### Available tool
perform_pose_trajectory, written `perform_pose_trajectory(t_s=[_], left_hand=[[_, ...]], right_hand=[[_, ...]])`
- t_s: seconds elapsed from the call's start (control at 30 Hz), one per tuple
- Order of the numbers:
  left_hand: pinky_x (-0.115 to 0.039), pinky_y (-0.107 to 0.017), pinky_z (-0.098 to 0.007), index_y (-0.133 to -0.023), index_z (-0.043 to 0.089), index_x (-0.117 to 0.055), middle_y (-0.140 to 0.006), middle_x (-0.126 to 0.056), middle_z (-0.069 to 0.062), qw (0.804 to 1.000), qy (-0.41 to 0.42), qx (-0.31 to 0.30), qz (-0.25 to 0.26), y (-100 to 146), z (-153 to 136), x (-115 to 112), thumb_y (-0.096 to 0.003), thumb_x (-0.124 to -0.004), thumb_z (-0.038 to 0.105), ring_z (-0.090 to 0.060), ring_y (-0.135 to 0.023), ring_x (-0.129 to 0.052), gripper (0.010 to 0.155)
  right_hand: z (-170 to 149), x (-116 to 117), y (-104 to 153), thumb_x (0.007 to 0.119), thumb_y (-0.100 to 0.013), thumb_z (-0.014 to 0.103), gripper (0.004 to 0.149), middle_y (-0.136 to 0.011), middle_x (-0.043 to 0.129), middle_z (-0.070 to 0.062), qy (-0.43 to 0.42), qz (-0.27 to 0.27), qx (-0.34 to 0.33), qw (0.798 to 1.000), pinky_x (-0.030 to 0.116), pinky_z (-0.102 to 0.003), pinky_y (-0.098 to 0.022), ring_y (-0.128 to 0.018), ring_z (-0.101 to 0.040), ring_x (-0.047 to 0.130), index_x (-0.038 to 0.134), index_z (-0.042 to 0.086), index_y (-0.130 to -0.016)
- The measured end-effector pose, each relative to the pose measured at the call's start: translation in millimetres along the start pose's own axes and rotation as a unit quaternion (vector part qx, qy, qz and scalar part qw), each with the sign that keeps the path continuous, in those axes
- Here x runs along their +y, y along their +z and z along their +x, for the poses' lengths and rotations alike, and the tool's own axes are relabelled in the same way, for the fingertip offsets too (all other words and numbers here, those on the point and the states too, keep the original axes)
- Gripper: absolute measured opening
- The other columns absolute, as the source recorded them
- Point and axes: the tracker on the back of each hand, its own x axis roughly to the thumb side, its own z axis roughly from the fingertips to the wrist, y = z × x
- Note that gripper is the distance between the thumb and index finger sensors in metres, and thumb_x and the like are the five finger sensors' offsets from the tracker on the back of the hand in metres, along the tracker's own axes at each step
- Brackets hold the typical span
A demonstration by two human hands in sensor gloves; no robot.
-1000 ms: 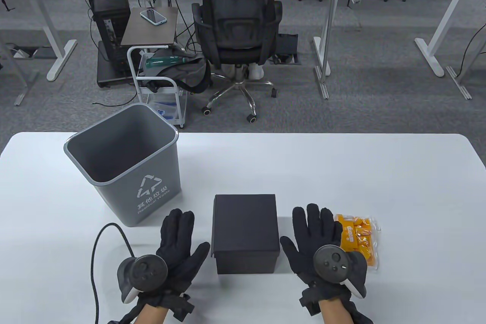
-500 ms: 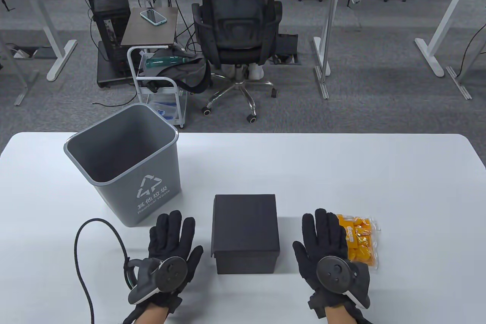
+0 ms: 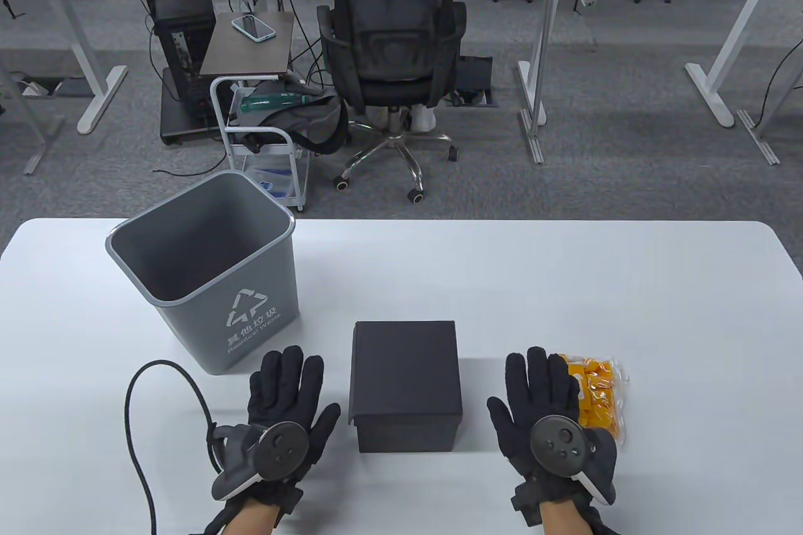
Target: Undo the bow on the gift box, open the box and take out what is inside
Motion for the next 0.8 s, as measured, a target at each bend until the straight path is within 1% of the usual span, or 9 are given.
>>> perform_pose_trajectory(t_s=[0.1, 0.2, 0.4, 0.8], left_hand=[[-0.022, -0.076, -0.061, -0.122, 0.017, -0.029, -0.129, -0.016, -0.019, 1.000, 0.000, 0.001, -0.003, 0.7, -0.4, 0.1, -0.0652, -0.057, 0.056, -0.051, -0.112, -0.013, 0.075], [-0.022, -0.076, -0.061, -0.122, 0.017, -0.028, -0.129, -0.016, -0.019, 1.000, 0.004, 0.002, -0.006, 0.3, -1.6, -0.5, -0.0652, -0.057, 0.056, -0.051, -0.112, -0.013, 0.074], [-0.023, -0.077, -0.061, -0.122, 0.017, -0.029, -0.129, -0.016, -0.019, 1.000, 0.006, -0.001, -0.009, -0.1, -0.1, -1.7, -0.0651, -0.057, 0.056, -0.051, -0.112, -0.014, 0.074], [-0.023, -0.077, -0.061, -0.122, 0.017, -0.029, -0.129, -0.017, -0.019, 1.000, 0.012, -0.002, -0.012, 0.9, -1.1, -2.4, -0.0651, -0.057, 0.055, -0.051, -0.112, -0.015, 0.074]], right_hand=[[0.5, 0.3, -0.9, 0.066, -0.062, 0.049, 0.073, -0.121, 0.026, -0.021, -0.003, 0.001, -0.002, 1.000, 0.022, -0.066, -0.074, -0.104, -0.057, 0.021, 0.040, 0.014, -0.121], [1.9, 2.3, -0.4, 0.066, -0.062, 0.049, 0.073, -0.122, 0.027, -0.020, -0.005, 0.006, -0.011, 1.000, 0.021, -0.063, -0.075, -0.107, -0.051, 0.021, 0.041, 0.013, -0.120], [3.2, 5.0, 0.9, 0.066, -0.062, 0.049, 0.073, -0.122, 0.027, -0.021, 0.004, 0.012, -0.011, 1.000, 0.022, -0.065, -0.074, -0.106, -0.055, 0.021, 0.041, 0.013, -0.120], [0.4, 6.8, 1.3, 0.066, -0.062, 0.048, 0.073, -0.121, 0.027, -0.022, 0.000, 0.017, -0.001, 1.000, 0.021, -0.064, -0.074, -0.106, -0.054, 0.021, 0.042, 0.012, -0.120]])
